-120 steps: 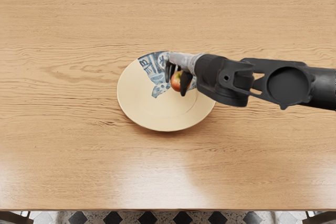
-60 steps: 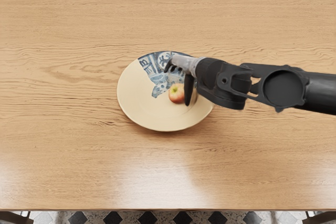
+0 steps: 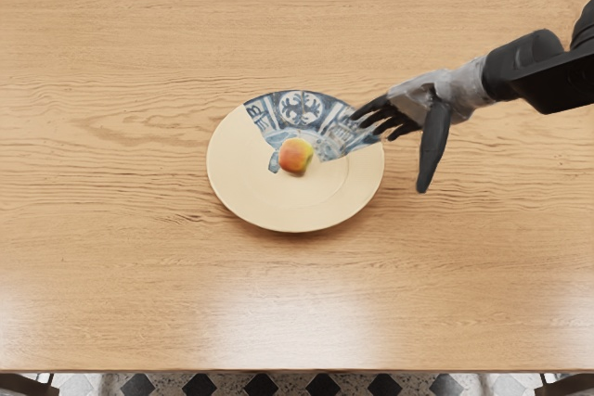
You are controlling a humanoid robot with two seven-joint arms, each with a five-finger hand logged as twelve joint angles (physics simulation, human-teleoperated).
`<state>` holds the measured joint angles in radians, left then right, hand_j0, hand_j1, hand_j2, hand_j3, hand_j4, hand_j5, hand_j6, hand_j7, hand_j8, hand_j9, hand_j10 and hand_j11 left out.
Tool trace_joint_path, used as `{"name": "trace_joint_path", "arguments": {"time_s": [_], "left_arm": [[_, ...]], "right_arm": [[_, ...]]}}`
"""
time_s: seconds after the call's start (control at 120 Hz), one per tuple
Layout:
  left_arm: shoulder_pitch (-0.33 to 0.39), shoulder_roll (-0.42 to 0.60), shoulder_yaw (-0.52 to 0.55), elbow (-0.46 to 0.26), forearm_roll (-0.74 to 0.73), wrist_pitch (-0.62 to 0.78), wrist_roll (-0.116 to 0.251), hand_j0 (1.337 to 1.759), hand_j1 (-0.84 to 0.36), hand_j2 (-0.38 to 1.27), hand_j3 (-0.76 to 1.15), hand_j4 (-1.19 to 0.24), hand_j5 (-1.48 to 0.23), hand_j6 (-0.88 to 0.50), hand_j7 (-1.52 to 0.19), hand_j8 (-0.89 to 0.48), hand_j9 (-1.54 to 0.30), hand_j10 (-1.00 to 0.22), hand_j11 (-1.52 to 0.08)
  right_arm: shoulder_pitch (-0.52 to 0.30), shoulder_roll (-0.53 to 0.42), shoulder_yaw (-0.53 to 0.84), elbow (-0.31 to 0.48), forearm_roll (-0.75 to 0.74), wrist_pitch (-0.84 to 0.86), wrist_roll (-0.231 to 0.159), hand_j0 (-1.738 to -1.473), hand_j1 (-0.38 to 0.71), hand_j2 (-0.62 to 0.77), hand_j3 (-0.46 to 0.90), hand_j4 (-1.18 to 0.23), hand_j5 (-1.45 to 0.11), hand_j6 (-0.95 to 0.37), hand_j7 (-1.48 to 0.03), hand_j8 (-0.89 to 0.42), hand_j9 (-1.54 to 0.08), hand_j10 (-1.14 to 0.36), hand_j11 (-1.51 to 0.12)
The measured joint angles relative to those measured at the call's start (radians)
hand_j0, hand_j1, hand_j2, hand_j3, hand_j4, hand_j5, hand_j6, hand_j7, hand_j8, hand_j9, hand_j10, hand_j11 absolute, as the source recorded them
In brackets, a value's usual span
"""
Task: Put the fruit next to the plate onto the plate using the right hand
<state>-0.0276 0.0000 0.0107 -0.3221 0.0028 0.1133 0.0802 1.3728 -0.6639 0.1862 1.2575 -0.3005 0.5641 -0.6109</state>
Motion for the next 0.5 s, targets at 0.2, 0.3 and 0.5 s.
{"name": "trace_joint_path", "arguments": {"time_s": [0.2, 0.3, 0.5], "left_arm": [[0.0, 0.0, 0.0, 0.0, 0.0, 0.0, 0.0, 1.658, 0.35, 0.0, 0.0, 0.0, 0.0, 0.0, 0.0, 0.0, 0.0, 0.0, 0.0], [0.0, 0.0, 0.0, 0.0, 0.0, 0.0, 0.0, 1.658, 0.35, 0.0, 0.0, 0.0, 0.0, 0.0, 0.0, 0.0, 0.0, 0.0, 0.0], [0.0, 0.0, 0.0, 0.0, 0.0, 0.0, 0.0, 1.658, 0.35, 0.0, 0.0, 0.0, 0.0, 0.0, 0.0, 0.0, 0.0, 0.0, 0.0]], "right_arm": [[-0.007, -0.127, 0.0, -0.001, 0.064, 0.04, 0.0, -1.658, -0.31, 0.0, 0.0, -0.04, -0.05, -0.03, -0.05, -0.03, -0.05, -0.03, -0.05], [-0.008, -0.192, -0.003, -0.001, 0.088, 0.044, 0.0, -1.658, -0.31, 0.0, 0.0, -0.03, -0.04, -0.03, -0.04, -0.03, -0.04, -0.03, -0.04], [-0.008, -0.264, -0.005, -0.002, 0.1, 0.047, 0.0, -1.658, -0.32, 0.0, 0.0, -0.03, -0.04, -0.03, -0.04, -0.03, -0.04, -0.03, -0.04]]}}
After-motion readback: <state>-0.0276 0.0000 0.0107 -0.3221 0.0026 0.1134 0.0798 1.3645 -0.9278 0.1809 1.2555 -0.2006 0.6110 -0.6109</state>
